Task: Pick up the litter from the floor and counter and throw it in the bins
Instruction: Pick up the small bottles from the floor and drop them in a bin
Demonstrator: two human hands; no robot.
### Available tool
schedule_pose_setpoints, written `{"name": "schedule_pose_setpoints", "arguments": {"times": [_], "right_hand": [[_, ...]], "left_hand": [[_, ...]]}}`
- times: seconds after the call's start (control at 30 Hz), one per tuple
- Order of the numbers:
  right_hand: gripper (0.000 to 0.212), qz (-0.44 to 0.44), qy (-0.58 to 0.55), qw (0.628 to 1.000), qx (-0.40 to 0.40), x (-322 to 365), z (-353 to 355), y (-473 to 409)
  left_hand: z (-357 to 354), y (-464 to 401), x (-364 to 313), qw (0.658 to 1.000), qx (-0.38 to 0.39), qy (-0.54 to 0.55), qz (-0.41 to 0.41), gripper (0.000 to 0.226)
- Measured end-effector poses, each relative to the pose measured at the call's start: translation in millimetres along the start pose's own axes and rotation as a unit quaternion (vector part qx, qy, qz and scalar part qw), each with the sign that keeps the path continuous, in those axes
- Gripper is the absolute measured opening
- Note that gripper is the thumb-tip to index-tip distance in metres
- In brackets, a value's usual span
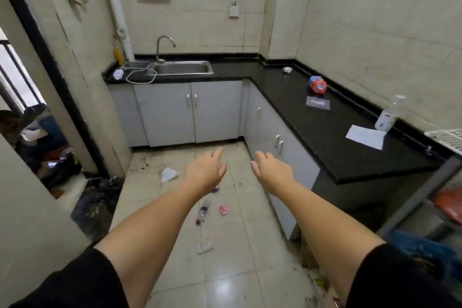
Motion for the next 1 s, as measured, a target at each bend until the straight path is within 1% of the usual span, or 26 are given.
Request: {"name": "schedule_pose_setpoints", "arguments": {"times": [0.03,0.1,0.2,0.33,0.5,0.63,0.73,0.8,1.0], "right_hand": [[0.043,-0.003,0.013,1.0,0.022,-2,-10,6],[0.044,0.008,0.012,0.999,0.053,-8,-40,16],[0.043,0.021,0.017,0.994,0.109,-19,-86,33],[0.042,0.05,0.031,0.986,0.153,-25,-130,45],[0.043,0.053,0.027,0.977,0.207,-24,-174,37],[0.044,0.052,0.027,0.97,0.236,-15,-215,1],[0.047,0.041,0.027,0.964,0.263,-7,-254,-39],[0.048,0.036,0.033,0.961,0.273,-3,-265,-57],[0.046,0.0,0.01,0.952,0.306,7,-330,-136]], "left_hand": [[-10,7,2,0.999,0.025,-0.023,0.01,0.049],[-37,19,9,0.998,0.045,-0.036,0.02,0.047],[-82,43,28,0.992,0.101,-0.02,0.072,0.047],[-123,66,44,0.983,0.145,-0.013,0.114,0.049],[-166,78,64,0.969,0.2,-0.003,0.145,0.055],[-197,54,96,0.962,0.218,0.015,0.165,0.052],[-225,14,130,0.957,0.227,0.018,0.177,0.049],[-235,-6,140,0.955,0.237,0.024,0.176,0.049],[-287,-64,189,0.939,0.288,0.036,0.186,0.051]]}}
Point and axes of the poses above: each hand's wrist, its own y-axis away from the middle knuckle, its own z-axis out of the back of the hand, x = y × z, the point moved 8 cm from there along -y, towards the middle knuckle, and after that the axes turned 12 degrees about -x, right-handed, at the moved point
